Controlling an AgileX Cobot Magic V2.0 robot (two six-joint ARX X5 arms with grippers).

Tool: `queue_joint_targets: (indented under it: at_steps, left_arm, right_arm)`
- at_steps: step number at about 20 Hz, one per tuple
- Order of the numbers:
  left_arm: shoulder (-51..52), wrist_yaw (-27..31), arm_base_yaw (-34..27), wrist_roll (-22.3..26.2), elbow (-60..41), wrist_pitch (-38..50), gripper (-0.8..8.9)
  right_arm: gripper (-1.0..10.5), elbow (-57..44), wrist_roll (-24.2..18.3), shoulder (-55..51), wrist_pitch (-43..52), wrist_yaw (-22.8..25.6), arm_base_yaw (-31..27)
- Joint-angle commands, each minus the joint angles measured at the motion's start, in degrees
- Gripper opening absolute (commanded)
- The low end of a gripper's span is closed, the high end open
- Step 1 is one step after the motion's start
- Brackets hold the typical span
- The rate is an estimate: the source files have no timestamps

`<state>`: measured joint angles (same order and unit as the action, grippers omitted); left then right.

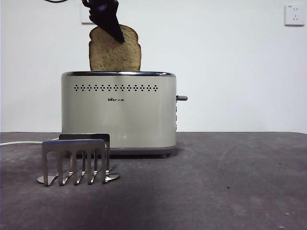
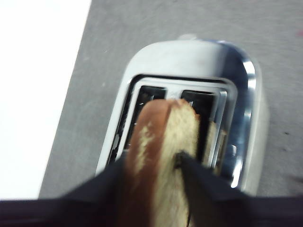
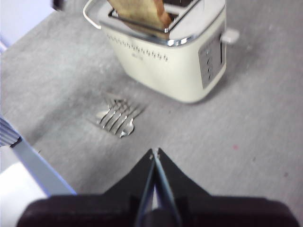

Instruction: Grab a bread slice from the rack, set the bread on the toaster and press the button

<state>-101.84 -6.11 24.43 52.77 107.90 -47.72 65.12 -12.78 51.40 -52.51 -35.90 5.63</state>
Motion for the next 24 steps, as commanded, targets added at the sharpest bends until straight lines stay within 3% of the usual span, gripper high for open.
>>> queue_joint_targets:
  at_steps: [1, 4, 7, 10, 12, 15, 19, 24]
  left_arm:
    - [-0.83, -0.02, -0.07, -2.29, -0.48, 0.04, 3.2]
    - [-0.7, 0.02, 0.0, -3.89, -0.48, 0.98, 3.2]
    - [0.87, 0.22, 0.0, -9.75, -0.48, 2.19, 3.2]
    - [4.57, 0.13, -0.02, -20.92, -0.48, 3.08, 3.2]
    - [7.98, 0.02, -0.02, -31.39, -0.48, 2.4, 3.19]
    - [13.35, -0.72, -0.02, -41.68, -0.48, -1.31, 3.14]
    - [19.43, -7.93, -0.02, -47.45, -0.48, -5.6, 3.14]
    - [23.8, -13.44, 0.0, -49.07, -0.48, -6.84, 3.14]
  right_arm:
    - [-0.1, 0.02, -0.15, 0.63, 2.34, -0.17, 0.13]
    - [-0.1, 0.02, 0.2, 2.6, 5.29, -0.17, 0.13]
    - [-0.1, 0.02, 1.95, 5.66, 10.19, -0.2, 0.13]
    - [-0.1, 0.02, 7.45, 10.32, 20.41, -0.24, 0.15]
    - [-0.1, 0.02, 12.85, 14.56, 28.17, -0.31, 0.24]
    - [-0.1, 0.04, 22.49, 22.73, 39.56, -6.23, 0.5]
    - [-0.1, 0.46, 34.16, 33.9, 53.29, -9.11, 0.66]
    - [-0.1, 3.98, 36.28, 42.77, 55.28, -9.14, 1.62]
